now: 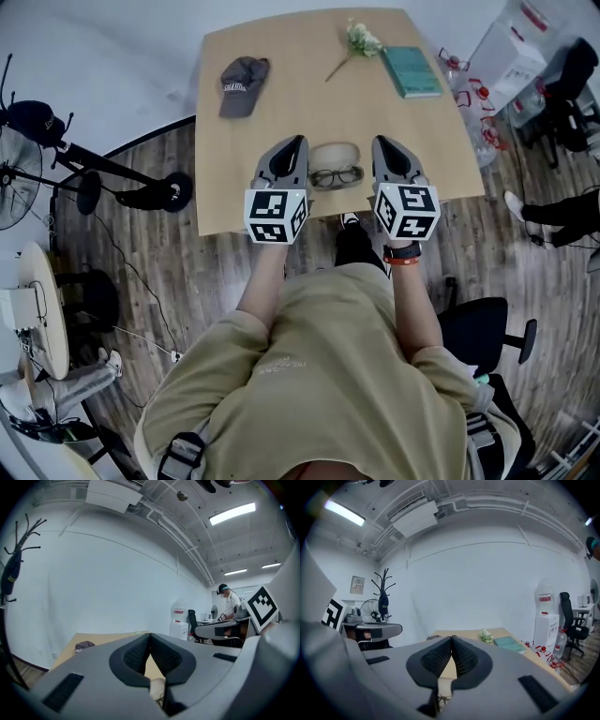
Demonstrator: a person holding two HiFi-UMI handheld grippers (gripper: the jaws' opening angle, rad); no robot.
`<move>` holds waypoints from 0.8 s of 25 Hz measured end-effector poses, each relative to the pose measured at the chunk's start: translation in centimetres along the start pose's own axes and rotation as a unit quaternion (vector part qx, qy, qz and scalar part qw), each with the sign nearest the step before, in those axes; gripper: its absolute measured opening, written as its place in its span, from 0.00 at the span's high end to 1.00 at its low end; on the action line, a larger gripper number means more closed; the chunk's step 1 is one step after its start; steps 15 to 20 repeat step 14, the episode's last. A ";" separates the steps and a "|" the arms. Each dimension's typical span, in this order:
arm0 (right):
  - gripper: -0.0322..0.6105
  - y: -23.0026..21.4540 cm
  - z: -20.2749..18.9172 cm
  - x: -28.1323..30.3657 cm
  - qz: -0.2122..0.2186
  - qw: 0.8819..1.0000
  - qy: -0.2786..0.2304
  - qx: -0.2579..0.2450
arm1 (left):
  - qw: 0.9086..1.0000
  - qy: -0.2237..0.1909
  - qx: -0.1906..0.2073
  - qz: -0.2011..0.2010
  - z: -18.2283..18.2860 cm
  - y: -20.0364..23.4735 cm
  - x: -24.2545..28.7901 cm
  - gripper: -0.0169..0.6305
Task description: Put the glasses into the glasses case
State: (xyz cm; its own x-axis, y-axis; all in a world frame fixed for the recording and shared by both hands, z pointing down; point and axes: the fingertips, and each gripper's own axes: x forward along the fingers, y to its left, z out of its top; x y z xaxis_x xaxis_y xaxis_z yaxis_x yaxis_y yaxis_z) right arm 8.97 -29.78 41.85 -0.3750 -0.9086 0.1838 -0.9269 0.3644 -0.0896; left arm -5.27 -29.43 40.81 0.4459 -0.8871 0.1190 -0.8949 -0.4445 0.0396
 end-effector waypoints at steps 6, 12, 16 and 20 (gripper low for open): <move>0.93 0.4 0.1 0.0 0.009 1.000 0.001 0.004 | 1.000 -0.003 0.000 -0.004 0.1 0.1 0.3 0.94; 0.93 3.2 0.6 -0.2 0.064 0.998 0.000 0.009 | 1.000 -0.008 0.011 -0.024 0.6 0.2 1.3 0.94; 0.93 5.4 0.9 -0.3 0.105 0.994 0.001 0.011 | 0.999 -0.008 0.012 -0.039 0.6 0.5 2.0 0.94; 0.93 5.4 0.9 -0.3 0.105 0.994 0.001 0.011 | 0.999 -0.008 0.012 -0.039 0.6 0.5 2.0 0.94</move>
